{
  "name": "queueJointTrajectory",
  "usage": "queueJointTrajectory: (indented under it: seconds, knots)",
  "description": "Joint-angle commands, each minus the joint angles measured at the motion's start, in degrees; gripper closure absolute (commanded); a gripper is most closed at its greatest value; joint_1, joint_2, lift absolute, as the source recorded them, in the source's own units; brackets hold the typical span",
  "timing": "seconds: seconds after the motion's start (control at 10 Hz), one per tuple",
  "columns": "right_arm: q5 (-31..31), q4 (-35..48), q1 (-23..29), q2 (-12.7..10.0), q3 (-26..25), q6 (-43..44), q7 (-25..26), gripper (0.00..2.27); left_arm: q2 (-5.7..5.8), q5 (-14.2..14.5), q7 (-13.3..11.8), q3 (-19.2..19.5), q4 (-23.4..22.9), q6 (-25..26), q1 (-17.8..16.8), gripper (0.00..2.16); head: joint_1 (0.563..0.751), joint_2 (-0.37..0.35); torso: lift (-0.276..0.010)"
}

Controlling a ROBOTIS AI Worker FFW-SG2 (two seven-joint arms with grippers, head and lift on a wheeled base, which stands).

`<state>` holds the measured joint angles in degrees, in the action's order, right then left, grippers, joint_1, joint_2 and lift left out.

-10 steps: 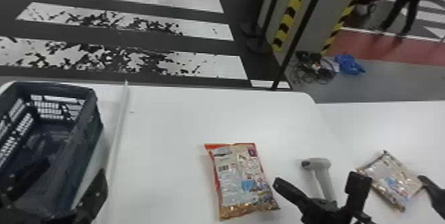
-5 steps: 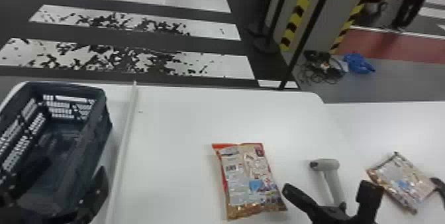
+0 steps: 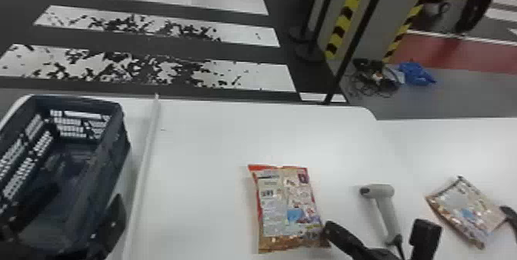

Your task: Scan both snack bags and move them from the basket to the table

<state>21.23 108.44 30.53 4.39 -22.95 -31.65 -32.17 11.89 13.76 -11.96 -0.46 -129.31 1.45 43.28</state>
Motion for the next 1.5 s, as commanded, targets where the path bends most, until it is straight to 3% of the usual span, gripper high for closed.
queueJointTrajectory:
  seconds: [0.0, 0.3, 0.6, 0.7, 0.8, 1.1, 1.4]
  knots:
    - [0.0, 0.0, 0.4, -0.1, 0.8, 0.6, 0.0, 2.26, -0.03, 0.0, -0.1, 0.0, -0.1, -0.3, 0.1, 0.03, 0.695, -0.223, -0.098]
    - [0.2, 1.4, 0.5, 0.3, -0.3, 0.8, -0.4, 2.26, -0.12, 0.4, -0.8, 0.0, -0.2, -1.1, 0.5, 0.03, 0.695, -0.216, -0.098]
    - [-1.5, 2.5, -0.6, 4.5, -2.4, 2.3, -0.8, 2.21, -0.12, 0.4, -0.8, 0.1, -0.5, -1.7, 0.9, 0.03, 0.695, -0.246, -0.098]
    - [-1.7, 1.8, -1.3, 5.4, -3.8, 3.2, -0.8, 1.23, -0.12, 0.5, -1.0, 0.5, -0.5, -1.8, 1.3, 0.03, 0.695, -0.266, -0.098]
    - [-2.1, 0.3, -1.8, 7.0, -4.6, 5.7, -0.8, 0.0, -0.12, 0.5, -1.1, 0.6, -0.4, -1.8, 1.6, 0.03, 0.695, -0.29, -0.098]
    - [-7.0, -4.8, -5.0, 10.9, -5.8, 8.8, 0.3, 0.06, -0.12, 0.8, -1.5, 0.7, 0.4, -1.8, 1.6, 0.03, 0.695, -0.35, -0.098]
    - [-8.6, -14.1, -8.2, 12.3, -6.0, 14.1, 0.5, 0.07, -0.12, 1.6, -1.6, 0.9, 0.9, -1.7, 0.7, 0.03, 0.695, -0.35, -0.098]
